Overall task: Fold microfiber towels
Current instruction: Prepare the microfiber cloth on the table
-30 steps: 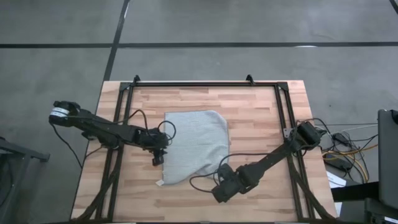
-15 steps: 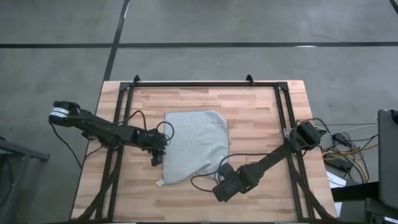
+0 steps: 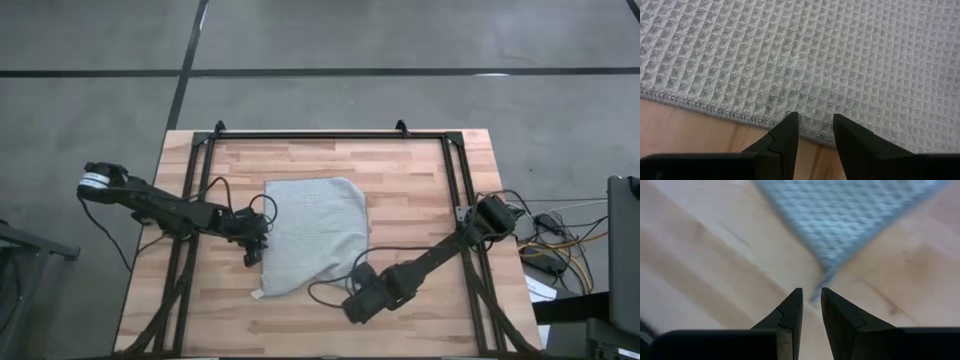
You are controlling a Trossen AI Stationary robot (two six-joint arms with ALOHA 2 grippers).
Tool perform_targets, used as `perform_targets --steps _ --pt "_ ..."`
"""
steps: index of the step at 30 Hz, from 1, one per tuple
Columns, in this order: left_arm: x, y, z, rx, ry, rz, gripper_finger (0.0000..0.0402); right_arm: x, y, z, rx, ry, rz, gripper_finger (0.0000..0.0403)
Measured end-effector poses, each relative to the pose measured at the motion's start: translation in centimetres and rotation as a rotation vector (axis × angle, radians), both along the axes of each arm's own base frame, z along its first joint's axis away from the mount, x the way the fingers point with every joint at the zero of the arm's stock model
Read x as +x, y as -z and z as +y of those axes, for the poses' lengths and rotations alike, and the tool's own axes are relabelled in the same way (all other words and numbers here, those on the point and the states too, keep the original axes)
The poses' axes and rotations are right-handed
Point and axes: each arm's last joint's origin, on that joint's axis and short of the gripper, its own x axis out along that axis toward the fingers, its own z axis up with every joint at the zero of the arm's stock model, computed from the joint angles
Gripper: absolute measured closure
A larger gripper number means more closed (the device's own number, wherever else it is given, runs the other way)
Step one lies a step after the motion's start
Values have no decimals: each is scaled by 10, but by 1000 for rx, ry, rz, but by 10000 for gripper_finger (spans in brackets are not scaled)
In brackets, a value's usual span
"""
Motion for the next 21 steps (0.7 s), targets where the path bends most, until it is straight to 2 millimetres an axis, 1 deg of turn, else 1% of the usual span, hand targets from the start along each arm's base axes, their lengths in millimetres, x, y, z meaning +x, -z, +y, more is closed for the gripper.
perform_targets --steps 3,11,14,17,21 --pt "0 0 0 0 0 2 274 2 0 1 13 -9 -27 335" --pt "-1 1 0 -1 1 9 274 0 3 0 8 -3 -16 335" --pt "-1 1 0 -2 1 9 274 1 8 1 2 -2 -6 335" --pt "-1 1 0 -2 1 10 274 4 19 3 11 -7 7 335" --pt "-1 1 0 -1 5 8 274 7 28 6 24 -14 33 335"
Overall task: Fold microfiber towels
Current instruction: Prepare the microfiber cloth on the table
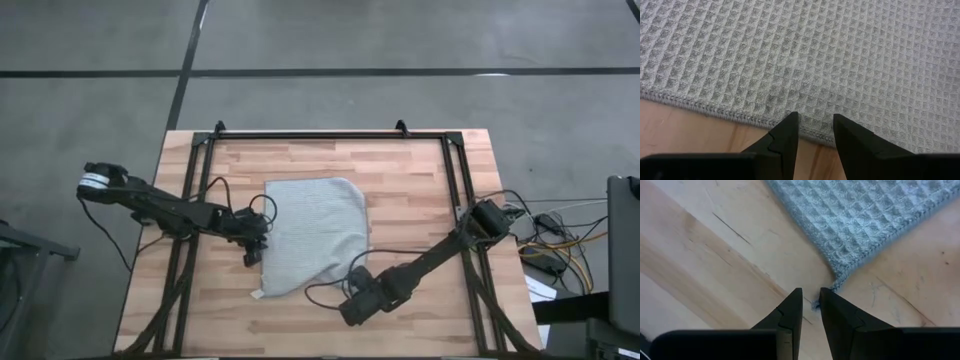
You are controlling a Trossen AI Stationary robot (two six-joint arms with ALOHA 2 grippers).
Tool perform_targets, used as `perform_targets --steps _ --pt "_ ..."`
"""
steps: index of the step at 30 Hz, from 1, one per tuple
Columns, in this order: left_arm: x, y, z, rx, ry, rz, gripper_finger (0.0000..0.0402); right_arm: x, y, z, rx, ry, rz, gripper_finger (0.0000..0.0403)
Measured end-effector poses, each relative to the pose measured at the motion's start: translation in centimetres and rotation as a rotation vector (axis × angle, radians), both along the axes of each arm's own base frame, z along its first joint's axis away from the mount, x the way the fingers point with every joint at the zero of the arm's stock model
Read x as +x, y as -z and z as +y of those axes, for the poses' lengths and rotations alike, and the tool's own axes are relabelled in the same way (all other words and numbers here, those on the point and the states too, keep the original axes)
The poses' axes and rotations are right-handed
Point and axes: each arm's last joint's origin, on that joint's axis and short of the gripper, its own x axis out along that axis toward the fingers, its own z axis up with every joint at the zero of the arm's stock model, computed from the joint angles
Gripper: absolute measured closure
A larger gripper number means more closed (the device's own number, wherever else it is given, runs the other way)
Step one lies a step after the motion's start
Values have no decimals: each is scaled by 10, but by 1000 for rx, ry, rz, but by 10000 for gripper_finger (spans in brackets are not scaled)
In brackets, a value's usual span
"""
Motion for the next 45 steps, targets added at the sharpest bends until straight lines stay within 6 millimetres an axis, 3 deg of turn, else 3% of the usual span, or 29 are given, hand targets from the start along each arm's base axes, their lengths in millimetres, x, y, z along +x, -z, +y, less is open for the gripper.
perform_targets --steps 10,19,34,45 --pt "0 0 0 1 8 -4 274 -1 3 0 0 -1 19 338" --pt "0 0 0 1 8 -4 274 -4 4 -2 8 21 71 393" --pt "0 0 0 2 7 -4 274 -20 1 10 7 38 124 395" --pt "0 0 0 3 8 -4 274 -31 -7 7 -39 30 170 395"
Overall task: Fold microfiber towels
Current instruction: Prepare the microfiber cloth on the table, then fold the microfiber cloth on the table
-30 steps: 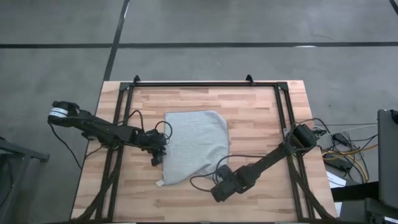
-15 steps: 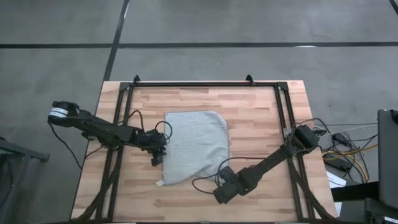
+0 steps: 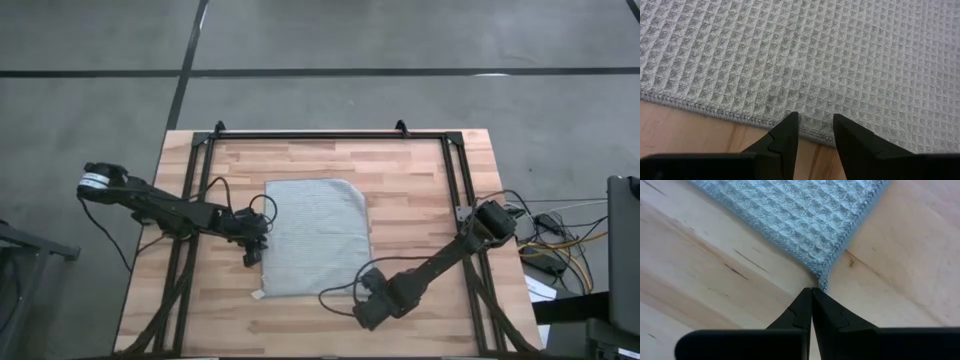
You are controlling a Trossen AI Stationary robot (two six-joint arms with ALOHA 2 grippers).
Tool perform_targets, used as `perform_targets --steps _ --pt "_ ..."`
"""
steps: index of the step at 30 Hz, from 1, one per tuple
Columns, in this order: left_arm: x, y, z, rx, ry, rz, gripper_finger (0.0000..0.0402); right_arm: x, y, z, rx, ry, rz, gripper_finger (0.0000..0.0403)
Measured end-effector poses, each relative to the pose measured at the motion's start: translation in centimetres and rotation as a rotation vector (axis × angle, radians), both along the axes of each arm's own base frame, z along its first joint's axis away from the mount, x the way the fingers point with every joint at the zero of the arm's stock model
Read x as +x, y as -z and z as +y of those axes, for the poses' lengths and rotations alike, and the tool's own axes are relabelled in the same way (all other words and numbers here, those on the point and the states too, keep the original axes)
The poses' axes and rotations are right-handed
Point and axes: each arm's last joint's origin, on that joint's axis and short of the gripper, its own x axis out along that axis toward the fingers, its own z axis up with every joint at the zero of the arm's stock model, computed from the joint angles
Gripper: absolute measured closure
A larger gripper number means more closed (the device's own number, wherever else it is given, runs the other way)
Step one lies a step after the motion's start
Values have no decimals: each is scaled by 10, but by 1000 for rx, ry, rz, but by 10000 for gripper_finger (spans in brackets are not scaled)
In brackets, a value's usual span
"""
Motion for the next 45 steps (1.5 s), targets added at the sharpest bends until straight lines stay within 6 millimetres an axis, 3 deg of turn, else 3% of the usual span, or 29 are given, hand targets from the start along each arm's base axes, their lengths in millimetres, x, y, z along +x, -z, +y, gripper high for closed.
perform_targets --steps 31,37,45 --pt "10 -17 -2 3 6 13 261 3 -12 -4 -82 -97 -108 394" --pt "13 -29 -2 24 14 79 261 6 -13 -8 -132 -117 -138 394" --pt "27 -51 -4 82 89 11 262 18 -14 -26 -170 -129 -144 394"
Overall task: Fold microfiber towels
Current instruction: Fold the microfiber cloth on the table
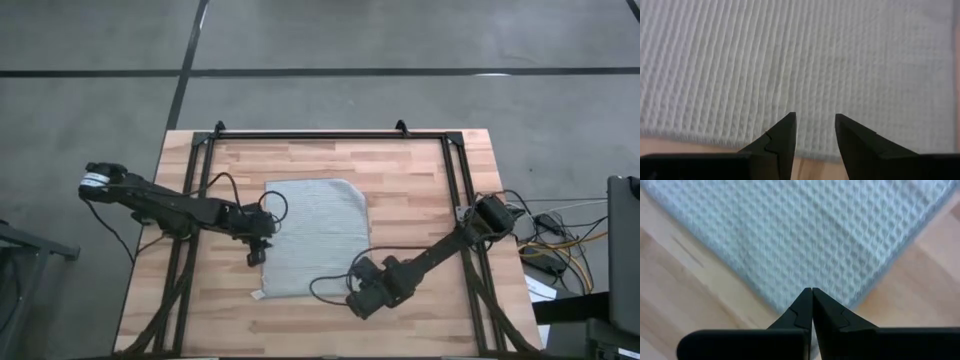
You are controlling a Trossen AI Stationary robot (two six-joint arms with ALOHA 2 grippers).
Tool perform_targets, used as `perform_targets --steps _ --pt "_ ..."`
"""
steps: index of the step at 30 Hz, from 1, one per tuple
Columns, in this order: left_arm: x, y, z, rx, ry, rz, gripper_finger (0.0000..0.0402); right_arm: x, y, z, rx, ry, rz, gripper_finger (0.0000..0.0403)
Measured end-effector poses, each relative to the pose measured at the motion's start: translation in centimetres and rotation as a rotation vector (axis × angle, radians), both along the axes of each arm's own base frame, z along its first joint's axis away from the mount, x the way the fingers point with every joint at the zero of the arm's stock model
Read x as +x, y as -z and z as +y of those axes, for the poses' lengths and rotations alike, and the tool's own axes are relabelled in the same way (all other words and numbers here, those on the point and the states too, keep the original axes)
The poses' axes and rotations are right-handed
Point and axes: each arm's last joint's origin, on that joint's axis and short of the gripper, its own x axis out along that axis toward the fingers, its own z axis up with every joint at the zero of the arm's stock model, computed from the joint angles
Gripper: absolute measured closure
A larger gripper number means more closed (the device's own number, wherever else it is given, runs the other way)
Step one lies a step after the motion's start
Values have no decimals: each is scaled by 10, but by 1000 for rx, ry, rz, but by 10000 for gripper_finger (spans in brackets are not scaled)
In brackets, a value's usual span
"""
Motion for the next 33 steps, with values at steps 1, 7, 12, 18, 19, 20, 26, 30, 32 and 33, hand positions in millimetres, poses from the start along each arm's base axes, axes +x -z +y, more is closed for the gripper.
perform_targets --steps 1,7,12,18,19,20,26,30,32,33 --pt "2 -3 0 7 9 -10 262 1 -1 -2 -1 -1 -1 394" --pt "8 -14 1 73 -7 -54 264 7 -6 -15 -37 17 -25 394" --pt "8 -15 2 102 -9 -57 264 2 -20 -28 -139 71 -48 394" --pt "7 -13 2 103 -9 -50 264 -15 -42 -49 -275 147 7 394" --pt "7 -13 2 103 -10 -50 264 -17 -46 -54 -293 163 19 394" --pt "7 -13 2 104 -11 -51 264 -18 -50 -59 -306 180 24 394" --pt "8 -13 8 54 -108 -51 264 -24 -69 -97 -306 268 -6 394" --pt "8 -13 11 33 -153 -51 264 -36 -77 -121 -338 314 -27 394" --pt "8 -13 11 33 -155 -51 264 -43 -84 -130 -351 338 -59 394" --pt "8 -13 11 33 -157 -51 264 -47 -87 -134 -352 354 -83 394"
